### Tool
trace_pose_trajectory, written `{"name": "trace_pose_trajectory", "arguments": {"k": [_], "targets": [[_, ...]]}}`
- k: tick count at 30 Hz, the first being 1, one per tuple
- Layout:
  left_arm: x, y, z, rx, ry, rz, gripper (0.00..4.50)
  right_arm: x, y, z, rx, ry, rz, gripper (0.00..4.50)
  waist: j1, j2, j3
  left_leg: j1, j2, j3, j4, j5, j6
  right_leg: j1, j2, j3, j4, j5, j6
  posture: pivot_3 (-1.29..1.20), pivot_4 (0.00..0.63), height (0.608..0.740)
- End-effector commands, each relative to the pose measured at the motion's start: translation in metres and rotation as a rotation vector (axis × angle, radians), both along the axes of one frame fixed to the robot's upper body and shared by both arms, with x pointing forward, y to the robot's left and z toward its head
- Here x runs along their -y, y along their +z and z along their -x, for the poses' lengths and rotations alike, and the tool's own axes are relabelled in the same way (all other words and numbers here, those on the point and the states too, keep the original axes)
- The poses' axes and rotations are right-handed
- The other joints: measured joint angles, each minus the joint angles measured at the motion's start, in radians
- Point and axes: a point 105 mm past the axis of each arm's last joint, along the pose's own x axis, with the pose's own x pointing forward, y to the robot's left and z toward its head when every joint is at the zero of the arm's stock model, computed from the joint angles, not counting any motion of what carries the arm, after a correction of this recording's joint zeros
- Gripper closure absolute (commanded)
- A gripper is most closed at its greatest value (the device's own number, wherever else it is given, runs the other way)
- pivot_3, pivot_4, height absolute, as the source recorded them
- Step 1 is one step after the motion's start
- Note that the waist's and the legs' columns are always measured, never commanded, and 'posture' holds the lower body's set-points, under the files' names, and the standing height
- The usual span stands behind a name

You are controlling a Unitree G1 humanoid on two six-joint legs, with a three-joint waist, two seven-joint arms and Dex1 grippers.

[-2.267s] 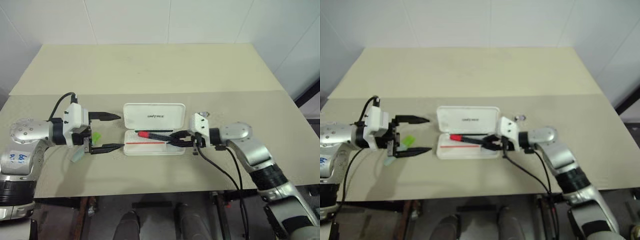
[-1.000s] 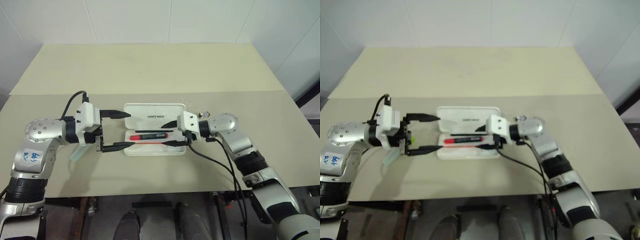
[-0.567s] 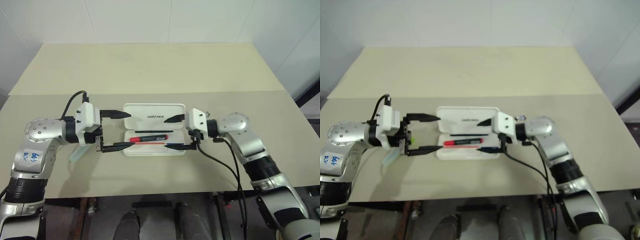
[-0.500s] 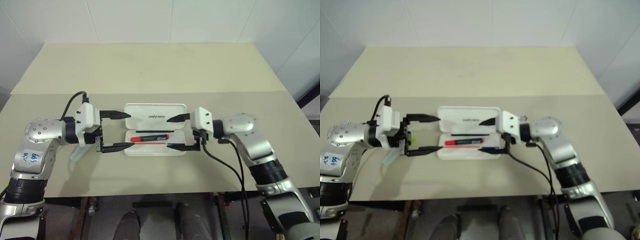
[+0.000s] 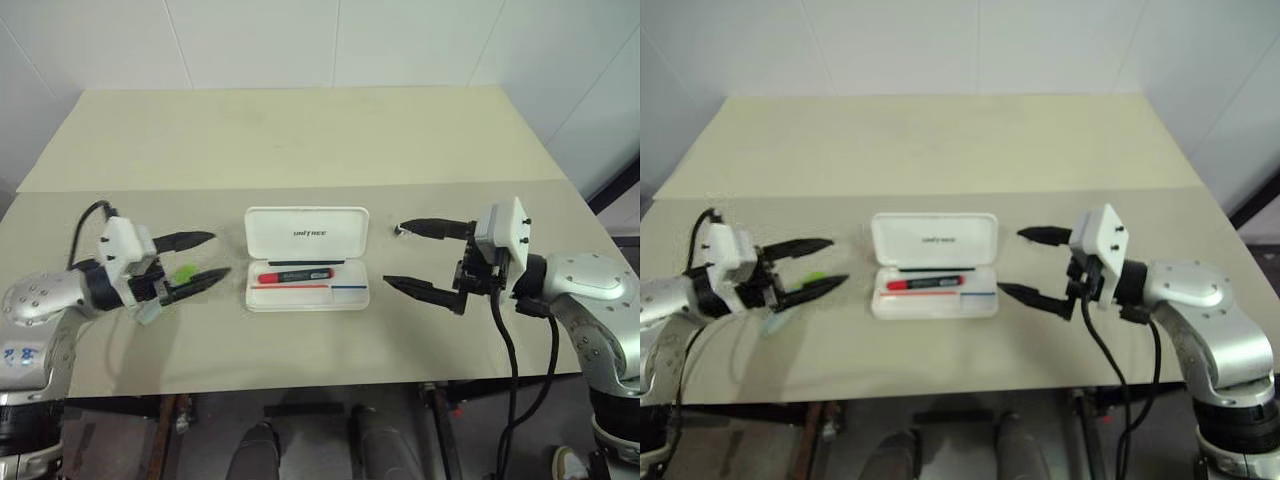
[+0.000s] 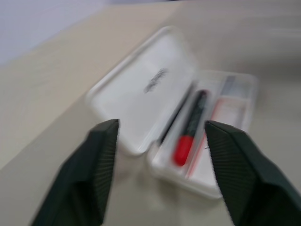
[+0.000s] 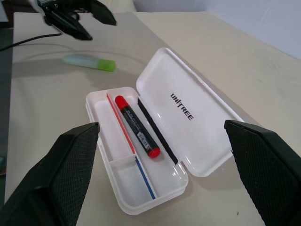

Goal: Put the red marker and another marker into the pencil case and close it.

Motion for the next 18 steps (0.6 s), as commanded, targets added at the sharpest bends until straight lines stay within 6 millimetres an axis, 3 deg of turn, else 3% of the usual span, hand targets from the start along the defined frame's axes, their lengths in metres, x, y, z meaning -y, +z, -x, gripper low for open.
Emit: {"name": "trace_pose_trajectory", "arguments": {"k": [1,9,12,15,18], "targets": [[-0.025,0.003,0.007,0.034,0.136,0.011,2.51,-0.004,0.008,0.004,0.044,0.001,-0.009,0.0,0.002,0.0,0.0,0.0,0.0,0.0,0.0,0.0,0.0,0.0,0.0,0.0,-0.001,0.0,0.0,0.0,0.15,0.74],[-0.044,-0.018,0.021,-0.067,0.222,0.038,2.51,-0.011,0.005,0.003,0.045,0.013,-0.005,0.0,0.004,-0.001,0.0,-0.002,0.0,0.0,0.0,0.0,0.0,0.0,0.0,0.0,-0.005,0.0,-0.001,0.0,0.15,0.74],[-0.058,-0.031,0.029,-0.104,0.276,0.002,1.98,-0.014,0.005,0.003,0.043,0.024,-0.006,0.0,0.005,-0.001,0.0,-0.002,0.0,0.0,-0.001,0.0,-0.001,0.0,0.0,0.0,-0.006,0.0,-0.002,0.0,0.15,0.74],[-0.074,-0.045,0.033,-0.147,0.344,0.009,1.09,-0.015,0.006,0.002,0.043,0.018,-0.002,0.0,0.001,-0.001,0.0,-0.001,0.0,0.001,-0.002,-0.001,-0.001,0.0,0.0,0.0,-0.006,0.0,-0.002,0.0,0.15,0.74],[-0.079,-0.052,0.035,-0.164,0.368,0.014,1.09,-0.015,0.005,0.002,0.042,0.014,0.0,0.0,0.002,-0.001,0.0,-0.001,0.001,0.001,-0.002,-0.001,-0.001,0.0,0.0,0.0,-0.006,-0.001,-0.003,0.0,0.15,0.74]]}}
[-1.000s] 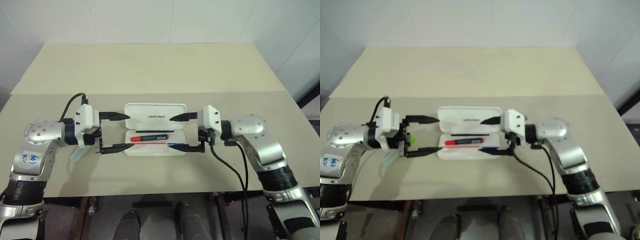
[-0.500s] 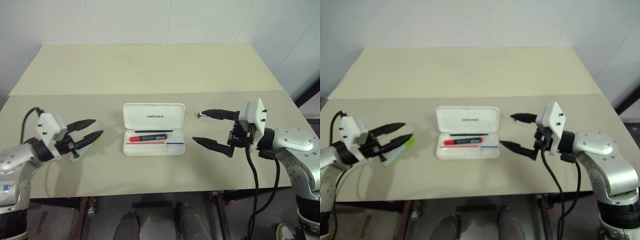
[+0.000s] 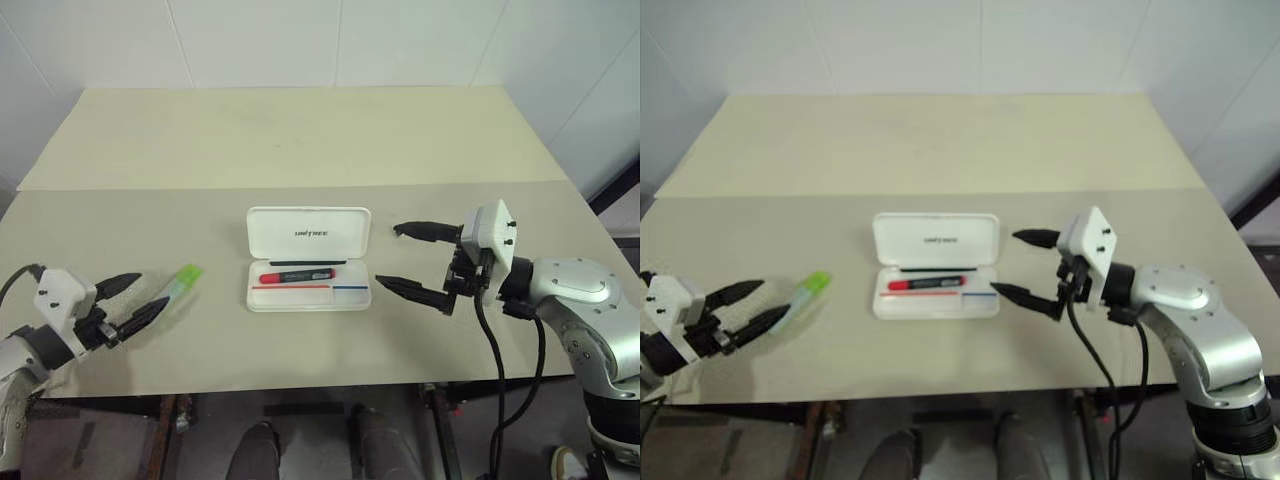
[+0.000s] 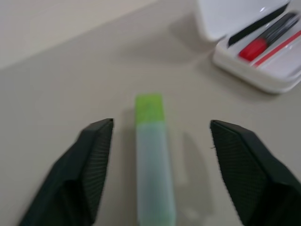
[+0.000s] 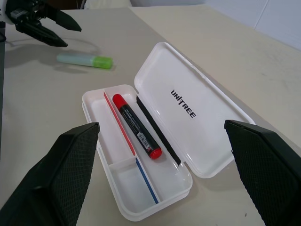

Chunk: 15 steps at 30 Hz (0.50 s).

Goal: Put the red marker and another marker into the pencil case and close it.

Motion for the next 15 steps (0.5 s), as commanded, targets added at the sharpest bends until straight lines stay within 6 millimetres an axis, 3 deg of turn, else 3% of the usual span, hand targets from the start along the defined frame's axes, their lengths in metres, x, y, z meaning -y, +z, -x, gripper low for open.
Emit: {"name": "trace_pose_trajectory", "arguments": {"k": [1,15], "targets": [[-0.009,0.002,0.002,0.024,0.044,-0.015,1.09,-0.004,0.012,0.006,0.06,0.016,-0.002,0.0,0.001,0.0,0.0,0.0,0.0,0.0,0.0,0.0,0.0,0.0,0.0,0.0,0.0,0.0,0.0,0.0,0.15,0.74],[0.0,-0.038,-0.02,-0.106,0.056,0.002,1.09,-0.007,0.02,0.008,0.098,0.007,-0.01,0.0,0.003,-0.001,0.0,0.0,0.0,0.0,0.0,0.0,-0.001,0.0,0.0,0.0,0.0,0.0,0.0,0.0,0.15,0.74]]}}
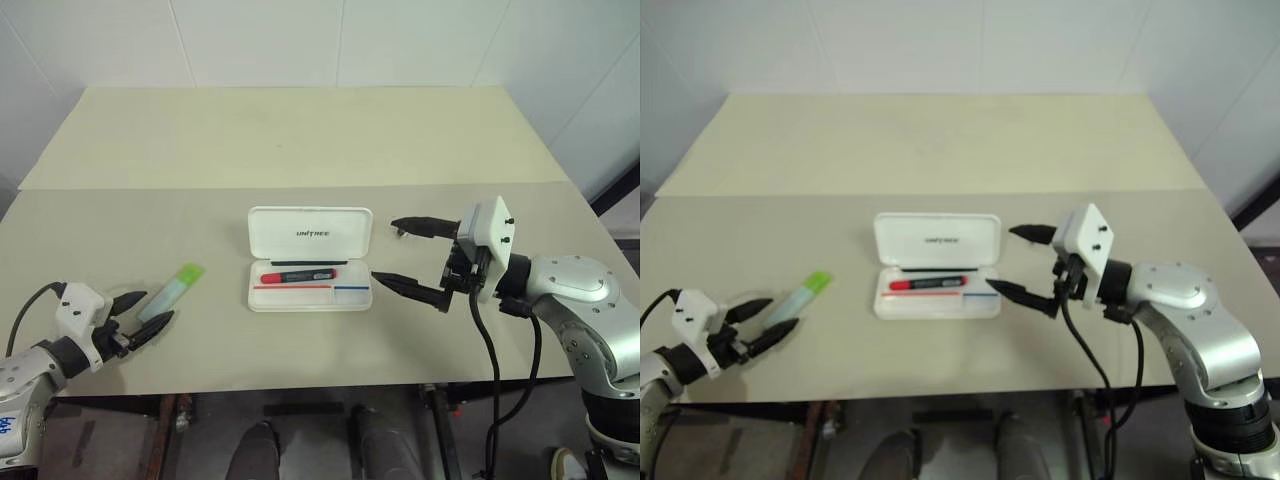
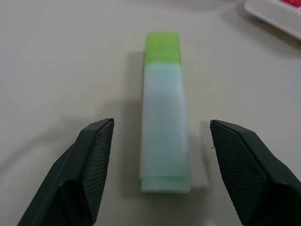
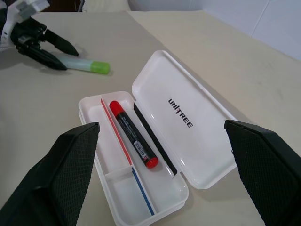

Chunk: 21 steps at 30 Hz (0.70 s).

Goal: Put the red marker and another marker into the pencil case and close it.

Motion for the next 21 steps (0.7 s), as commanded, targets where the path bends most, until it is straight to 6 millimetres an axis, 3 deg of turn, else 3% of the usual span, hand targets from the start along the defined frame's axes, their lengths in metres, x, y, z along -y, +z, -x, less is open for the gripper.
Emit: {"name": "trace_pose_trajectory", "arguments": {"k": [1,3,6,11,12,16,21], "targets": [[-0.002,-0.005,-0.007,-0.015,0.022,-0.032,1.09,-0.004,0.013,0.008,0.065,0.017,-0.003,0.0,0.0,0.0,0.0,0.0,0.0,0.0,0.0,0.0,0.0,0.0,0.0,0.0,0.0,0.0,0.0,0.0,0.15,0.74],[0.0,-0.005,-0.008,-0.013,0.019,-0.028,1.09,-0.004,0.014,0.009,0.067,0.018,-0.005,0.0,0.0,0.0,0.0,0.001,0.0,0.0,0.0,0.0,0.0,0.0,0.0,0.0,0.001,0.0,0.0,0.0,0.15,0.74],[0.004,-0.003,-0.012,-0.008,0.01,-0.032,1.68,-0.004,0.014,0.009,0.071,0.014,-0.008,0.0,0.003,0.0,0.0,0.001,0.0,0.0,0.0,0.0,0.0,0.001,0.0,0.0,0.001,0.0,0.0,0.0,0.15,0.74],[0.015,0.002,-0.016,-0.002,-0.017,-0.031,3.32,-0.003,0.014,0.009,0.077,0.008,-0.011,0.0,0.001,0.0,0.0,0.001,0.0,0.0,0.001,0.0,0.0,0.001,0.0,0.0,0.0,0.001,-0.001,0.0,0.15,0.74],[0.017,0.003,-0.016,-0.003,-0.022,-0.028,3.48,-0.003,0.014,0.009,0.078,0.008,-0.012,0.0,0.001,0.0,0.0,0.001,0.0,0.0,0.001,0.0,0.0,0.001,0.0,0.0,0.0,0.001,-0.001,0.0,0.15,0.74],[0.026,0.009,-0.017,0.01,-0.043,-0.023,3.46,-0.003,0.013,0.009,0.077,0.007,-0.013,0.0,0.003,0.0,0.0,0.001,0.0,0.0,0.0,0.0,0.0,0.001,0.0,0.0,0.0,0.001,-0.001,0.0,0.15,0.74],[0.06,0.044,-0.015,0.156,-0.197,0.094,3.46,-0.001,0.009,0.009,0.065,0.008,0.006,0.0,0.005,0.0,0.0,0.0,0.0,0.0,0.0,0.0,0.0,0.001,0.0,0.0,-0.001,0.001,-0.001,0.0,0.15,0.74]]}}
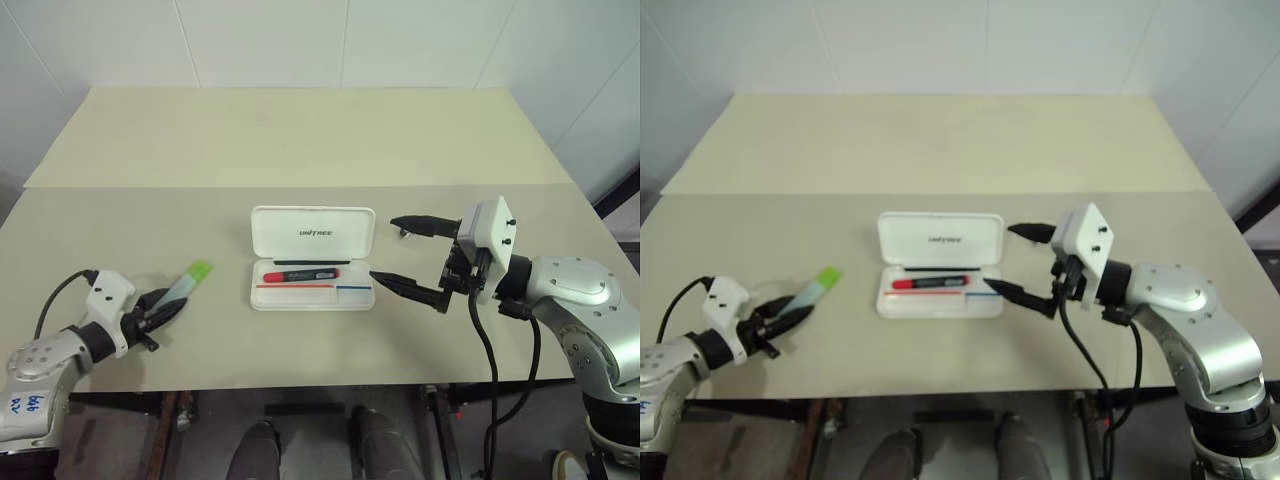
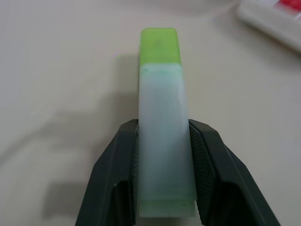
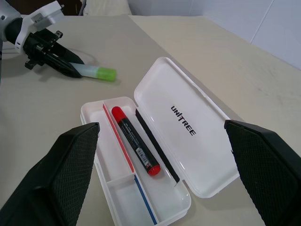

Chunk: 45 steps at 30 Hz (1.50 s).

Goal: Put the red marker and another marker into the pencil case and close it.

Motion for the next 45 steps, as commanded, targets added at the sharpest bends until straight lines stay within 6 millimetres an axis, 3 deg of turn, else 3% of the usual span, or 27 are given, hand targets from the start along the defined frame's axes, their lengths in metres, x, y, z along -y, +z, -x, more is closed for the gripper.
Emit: {"name": "trace_pose_trajectory", "arguments": {"k": [1,6,11,14,19,24,35,45], "targets": [[0.022,0.038,0.002,0.141,-0.122,0.029,3.46,0.001,0.006,0.005,0.044,0.011,0.012,0.0,0.0,0.0,0.0,0.0,0.0,0.0,0.0,0.0,0.0,0.0,0.0,0.0,0.0,0.0,0.0,0.0,0.15,0.74],[0.039,0.069,0.004,0.27,-0.282,-0.099,3.46,0.007,0.0,0.005,0.022,0.0,0.016,0.0,-0.001,0.0,0.0,0.0,0.0,0.0,0.0,0.0,0.0,0.0,0.0,0.0,0.001,0.0,0.0,0.0,0.15,0.74],[0.048,0.075,0.007,0.251,-0.385,-0.121,3.46,0.013,-0.005,0.004,0.01,-0.02,0.026,0.0,-0.006,0.0,0.0,0.0,0.0,0.001,0.0,0.0,0.0,0.0,0.0,0.0,-0.001,0.0,0.0,0.0,0.15,0.74],[0.072,0.076,0.011,0.223,-0.548,-0.148,3.46,0.019,-0.006,0.003,0.011,-0.05,0.023,0.0,-0.002,0.0,0.0,0.0,0.0,0.001,-0.001,0.0,0.0,0.0,0.0,0.0,-0.001,0.0,0.0,0.0,0.15,0.74],[0.093,0.07,0.011,0.173,-0.726,-0.2,3.46,0.018,-0.008,0.007,0.017,-0.064,0.013,0.0,-0.002,0.0,0.0,0.0,0.0,0.001,-0.001,0.0,0.0,0.0,0.0,0.0,-0.001,0.0,0.001,0.0,0.15,0.74],[0.101,0.065,0.001,0.143,-0.807,-0.253,3.46,0.017,-0.007,0.01,0.029,-0.09,-0.002,0.0,-0.004,0.0,0.0,0.0,0.0,0.001,-0.001,0.0,0.0,0.0,0.0,0.0,0.0,0.0,0.001,0.0,0.15,0.74],[0.105,0.045,-0.029,0.111,-0.829,-0.319,3.46,0.02,-0.007,0.021,0.037,-0.15,-0.018,0.0,0.001,0.0,0.0,0.0,0.0,0.001,0.0,0.0,0.0,0.0,0.0,0.0,0.001,0.0,0.002,0.0,0.15,0.74],[0.126,0.03,-0.041,0.119,-0.833,-0.302,3.46,0.015,-0.003,0.023,0.048,-0.158,-0.032,0.0,0.01,0.0,0.0,0.0,0.0,0.001,0.001,0.0,0.001,0.0,0.0,0.0,0.002,0.0,0.002,0.0,0.15,0.74]]}}
